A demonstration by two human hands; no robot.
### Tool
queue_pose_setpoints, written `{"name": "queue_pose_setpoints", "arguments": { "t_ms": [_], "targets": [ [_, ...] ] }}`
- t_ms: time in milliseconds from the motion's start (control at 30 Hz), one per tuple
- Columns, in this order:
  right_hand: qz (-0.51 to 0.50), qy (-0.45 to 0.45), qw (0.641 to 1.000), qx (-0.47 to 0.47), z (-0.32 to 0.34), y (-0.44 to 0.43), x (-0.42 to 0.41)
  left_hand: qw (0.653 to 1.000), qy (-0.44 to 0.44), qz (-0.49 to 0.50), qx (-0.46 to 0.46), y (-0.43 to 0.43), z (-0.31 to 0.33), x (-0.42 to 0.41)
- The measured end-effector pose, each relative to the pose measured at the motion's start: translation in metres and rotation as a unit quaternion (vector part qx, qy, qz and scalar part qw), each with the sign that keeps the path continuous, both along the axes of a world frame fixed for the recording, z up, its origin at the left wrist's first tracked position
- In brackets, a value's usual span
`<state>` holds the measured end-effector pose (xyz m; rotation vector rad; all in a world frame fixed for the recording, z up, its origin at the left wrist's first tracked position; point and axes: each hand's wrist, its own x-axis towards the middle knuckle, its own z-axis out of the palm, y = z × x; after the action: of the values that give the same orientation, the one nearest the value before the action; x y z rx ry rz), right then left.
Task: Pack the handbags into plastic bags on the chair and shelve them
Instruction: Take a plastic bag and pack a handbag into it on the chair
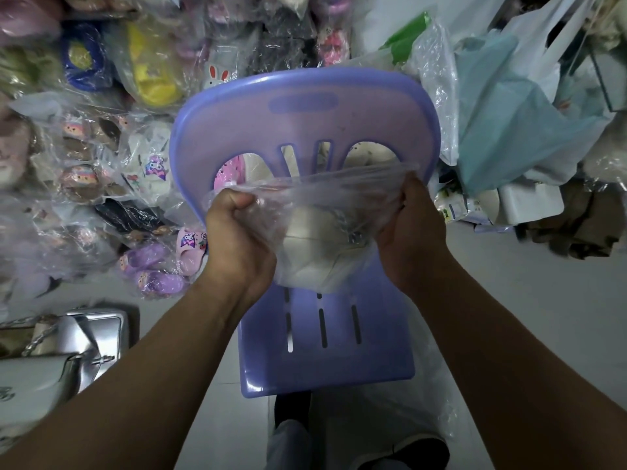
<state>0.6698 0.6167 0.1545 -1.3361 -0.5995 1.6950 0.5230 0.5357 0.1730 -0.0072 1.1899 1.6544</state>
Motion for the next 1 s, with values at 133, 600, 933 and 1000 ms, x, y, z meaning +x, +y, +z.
{"name": "queue_pose_setpoints", "arguments": {
  "t_ms": [133,600,933,1000],
  "targets": [
    [0.096,-0.019,0.995,0.009,0.010,-0.011,-0.021,0.986,0.107,-0.070,-0.102,0.003,-0.004,0.015],
    [0.221,-0.559,0.741,0.299,-0.012,-0.040,-0.021,0.924,0.334,-0.135,-0.128,-0.019,-0.009,0.020],
    [0.124,-0.221,0.960,0.120,0.005,-0.038,-0.034,0.890,0.410,-0.181,-0.086,-0.002,-0.025,0.020],
    [0.111,-0.192,0.972,0.080,0.007,-0.037,-0.037,0.887,0.419,-0.176,-0.086,0.001,-0.029,0.018]
  ]
}}
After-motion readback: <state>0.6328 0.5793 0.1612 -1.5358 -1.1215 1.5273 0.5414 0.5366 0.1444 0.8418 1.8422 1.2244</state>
